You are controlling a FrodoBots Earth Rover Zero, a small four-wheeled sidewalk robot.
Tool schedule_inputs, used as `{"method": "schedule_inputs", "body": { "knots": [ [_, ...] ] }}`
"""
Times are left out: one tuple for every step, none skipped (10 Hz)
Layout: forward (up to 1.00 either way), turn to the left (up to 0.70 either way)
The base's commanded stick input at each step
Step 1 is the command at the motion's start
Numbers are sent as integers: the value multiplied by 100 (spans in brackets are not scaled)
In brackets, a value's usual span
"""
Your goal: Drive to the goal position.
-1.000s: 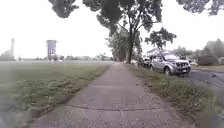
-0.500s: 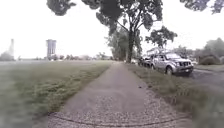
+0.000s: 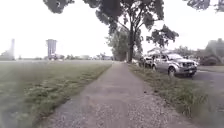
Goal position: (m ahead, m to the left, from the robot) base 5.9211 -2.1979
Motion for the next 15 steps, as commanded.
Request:
{"method": "schedule_inputs", "body": {
  "knots": [
    [70, 0],
    [70, 0],
    [70, 0],
    [70, 0],
    [70, 0],
    [70, 0],
    [70, 0],
    [70, 0],
    [70, 0],
    [70, -8],
    [70, -19],
    [70, -30],
    [70, -30],
    [70, -22],
    [70, -13]
  ]
}}
